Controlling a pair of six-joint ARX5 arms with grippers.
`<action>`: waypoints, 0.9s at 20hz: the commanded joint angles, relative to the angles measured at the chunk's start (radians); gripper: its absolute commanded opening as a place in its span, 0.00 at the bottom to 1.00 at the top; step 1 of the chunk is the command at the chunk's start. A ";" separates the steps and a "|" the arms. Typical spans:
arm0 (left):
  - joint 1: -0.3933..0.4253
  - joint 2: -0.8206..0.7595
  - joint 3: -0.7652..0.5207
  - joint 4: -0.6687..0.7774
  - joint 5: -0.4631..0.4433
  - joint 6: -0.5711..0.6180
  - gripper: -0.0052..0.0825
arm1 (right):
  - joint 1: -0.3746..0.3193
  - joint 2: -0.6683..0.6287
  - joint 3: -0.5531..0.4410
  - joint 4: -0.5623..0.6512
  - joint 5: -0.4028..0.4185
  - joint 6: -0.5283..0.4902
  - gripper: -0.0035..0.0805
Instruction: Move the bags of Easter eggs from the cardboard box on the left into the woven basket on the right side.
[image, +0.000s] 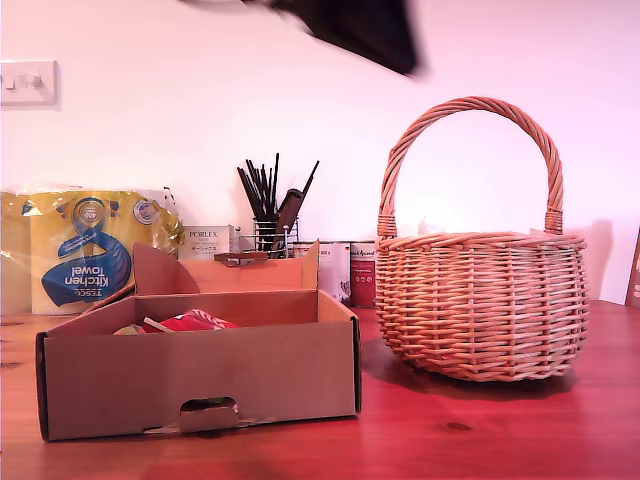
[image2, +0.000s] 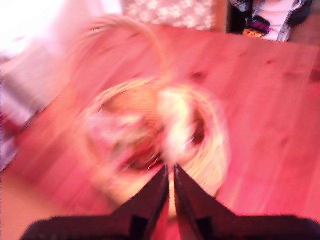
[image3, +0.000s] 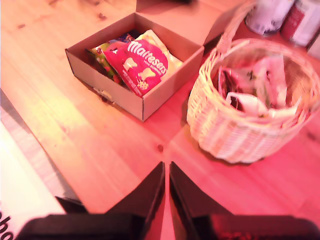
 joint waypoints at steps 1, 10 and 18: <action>0.026 0.026 -0.022 -0.063 0.037 -0.006 0.04 | 0.005 0.024 0.008 0.036 0.002 -0.016 0.03; 0.207 -0.071 -0.137 -0.180 0.102 -0.022 0.04 | 0.005 0.106 0.008 0.101 -0.001 -0.013 0.03; 0.374 -0.069 -0.158 -0.227 0.159 -0.431 0.89 | 0.005 0.118 0.008 0.109 -0.002 -0.012 0.03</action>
